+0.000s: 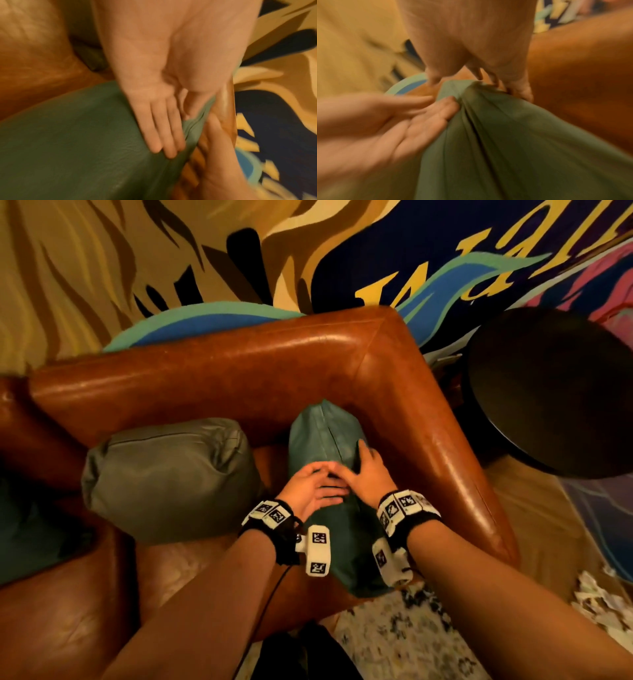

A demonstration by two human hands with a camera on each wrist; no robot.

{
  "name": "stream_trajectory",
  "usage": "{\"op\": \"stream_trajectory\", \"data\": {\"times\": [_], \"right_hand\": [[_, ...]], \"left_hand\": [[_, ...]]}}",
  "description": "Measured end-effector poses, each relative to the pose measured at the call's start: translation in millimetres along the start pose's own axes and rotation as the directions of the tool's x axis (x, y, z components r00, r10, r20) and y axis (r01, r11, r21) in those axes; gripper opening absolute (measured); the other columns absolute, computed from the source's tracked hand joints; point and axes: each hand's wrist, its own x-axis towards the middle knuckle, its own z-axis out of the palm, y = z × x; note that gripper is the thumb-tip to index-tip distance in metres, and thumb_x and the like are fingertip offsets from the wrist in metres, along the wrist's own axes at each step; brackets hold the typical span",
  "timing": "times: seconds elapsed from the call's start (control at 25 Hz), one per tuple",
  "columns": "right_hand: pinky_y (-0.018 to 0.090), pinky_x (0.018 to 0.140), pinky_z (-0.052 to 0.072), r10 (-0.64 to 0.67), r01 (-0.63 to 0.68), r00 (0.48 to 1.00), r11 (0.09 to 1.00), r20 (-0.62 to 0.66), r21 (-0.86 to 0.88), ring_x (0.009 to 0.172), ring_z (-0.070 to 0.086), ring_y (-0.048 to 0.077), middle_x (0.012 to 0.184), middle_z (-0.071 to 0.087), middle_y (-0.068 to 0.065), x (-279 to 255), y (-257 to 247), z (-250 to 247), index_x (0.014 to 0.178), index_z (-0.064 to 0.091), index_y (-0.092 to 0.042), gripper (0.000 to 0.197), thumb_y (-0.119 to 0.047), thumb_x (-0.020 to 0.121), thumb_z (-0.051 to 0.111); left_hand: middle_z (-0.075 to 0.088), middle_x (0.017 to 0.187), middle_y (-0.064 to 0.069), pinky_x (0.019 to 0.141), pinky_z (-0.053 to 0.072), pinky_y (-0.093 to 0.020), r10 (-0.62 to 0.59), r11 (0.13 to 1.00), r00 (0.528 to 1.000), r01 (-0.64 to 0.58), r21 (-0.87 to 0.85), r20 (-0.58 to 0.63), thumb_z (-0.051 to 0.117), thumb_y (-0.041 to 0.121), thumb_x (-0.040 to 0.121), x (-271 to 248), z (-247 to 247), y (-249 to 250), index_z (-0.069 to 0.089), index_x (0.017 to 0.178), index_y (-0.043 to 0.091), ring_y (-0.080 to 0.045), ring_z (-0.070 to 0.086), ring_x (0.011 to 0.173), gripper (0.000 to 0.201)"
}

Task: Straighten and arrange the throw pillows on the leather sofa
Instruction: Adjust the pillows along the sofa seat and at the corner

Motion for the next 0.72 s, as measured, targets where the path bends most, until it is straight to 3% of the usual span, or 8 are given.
{"op": "stream_trajectory", "data": {"times": [0.08, 0.16, 0.2, 0.28, 0.36, 0.52, 0.64, 0.72], "right_hand": [[0.048, 0.117, 0.029, 0.071, -0.057, 0.989, 0.992, 0.126, -0.111, 0.145, 0.024, 0.041, 0.162, 0.009, 0.019, -9, 9, 9, 0.155, -0.006, -0.026, 0.123, -0.073, 0.068, 0.066], [0.039, 0.112, 0.036, 0.111, -0.098, 0.979, 0.992, 0.173, -0.083, 0.14, 0.037, 0.037, 0.158, 0.024, 0.02, -11, 25, 11, 0.155, -0.01, -0.027, 0.127, -0.067, 0.067, 0.072], [0.034, 0.108, 0.039, 0.107, -0.102, 0.978, 0.994, 0.177, -0.04, 0.136, 0.044, 0.034, 0.154, 0.035, 0.017, -7, 33, 6, 0.156, -0.006, -0.027, 0.124, -0.064, 0.068, 0.074], [0.032, 0.107, 0.041, 0.067, -0.078, 0.98, 0.995, 0.185, 0.054, 0.132, 0.05, 0.027, 0.148, 0.048, 0.006, 3, 48, -7, 0.156, 0.006, -0.031, 0.122, -0.068, 0.063, 0.075], [0.038, 0.11, 0.041, 0.0, -0.038, 0.968, 0.989, 0.252, 0.144, 0.128, 0.055, 0.019, 0.142, 0.055, -0.005, 8, 55, -19, 0.151, 0.021, -0.039, 0.125, -0.079, 0.047, 0.077], [0.044, 0.106, 0.047, -0.042, -0.153, 0.893, 0.908, 0.449, 0.39, 0.115, 0.064, 0.018, 0.129, 0.065, 0.0, 10, 64, -55, 0.135, 0.052, -0.029, 0.096, -0.056, 0.05, 0.088], [0.041, 0.11, 0.04, 0.109, -0.18, 0.917, 0.971, 0.384, 0.155, 0.131, 0.05, 0.025, 0.147, 0.049, 0.004, 12, 78, -71, 0.147, 0.039, -0.023, 0.09, -0.049, 0.071, 0.08], [0.038, 0.115, 0.033, 0.089, -0.103, 0.96, 0.994, 0.265, 0.039, 0.139, 0.041, 0.025, 0.151, 0.042, 0.003, 7, 86, -67, 0.152, 0.031, -0.019, 0.097, -0.045, 0.072, 0.08]], "left_hand": [[0.068, 0.065, -0.009, 0.051, 0.049, -0.027, 0.171, 0.955, 0.955, -0.101, 0.278, -0.243, 0.051, 0.025, 0.1, 8, -1, 1, 0.06, 0.107, 0.01, -0.015, 0.066, 0.048, 0.019], [0.072, 0.094, -0.01, 0.077, 0.053, -0.038, 0.381, 0.791, 0.811, -0.038, 0.611, -0.443, 0.062, 0.036, 0.091, 20, -12, 0, 0.063, 0.11, 0.015, -0.025, 0.07, 0.084, 0.028], [0.063, 0.12, -0.013, 0.095, 0.048, -0.044, 0.359, 0.753, 0.797, 0.06, 0.655, -0.486, 0.066, 0.047, 0.085, 26, -17, -2, 0.056, 0.125, 0.017, -0.033, 0.061, 0.109, 0.05], [0.039, 0.15, -0.009, 0.105, 0.042, -0.056, 0.038, 0.86, 0.901, 0.19, 0.474, -0.431, 0.065, 0.074, 0.068, 34, -21, -3, 0.028, 0.149, 0.027, -0.039, 0.044, 0.133, 0.101], [0.037, 0.154, -0.001, 0.091, 0.044, -0.071, -0.175, 0.912, 0.932, 0.275, 0.305, -0.318, 0.06, 0.085, 0.052, 42, -14, -1, 0.023, 0.149, 0.038, -0.039, 0.044, 0.134, 0.114], [0.043, 0.146, -0.006, 0.071, 0.054, -0.066, -0.188, 0.893, 0.946, 0.277, 0.356, -0.264, 0.063, 0.06, 0.081, 51, 16, 30, 0.037, 0.145, 0.019, -0.042, 0.048, 0.129, 0.08], [0.05, 0.141, -0.012, 0.067, 0.057, -0.062, -0.19, 0.872, 0.94, 0.294, 0.392, -0.282, 0.07, 0.036, 0.086, 63, 19, 28, 0.048, 0.135, 0.008, -0.043, 0.056, 0.119, 0.06], [0.056, 0.133, -0.012, 0.067, 0.059, -0.06, -0.182, 0.8, 0.932, 0.326, 0.504, -0.314, 0.078, 0.04, 0.076, 67, 15, 17, 0.05, 0.13, 0.007, -0.043, 0.065, 0.104, 0.069]]}}
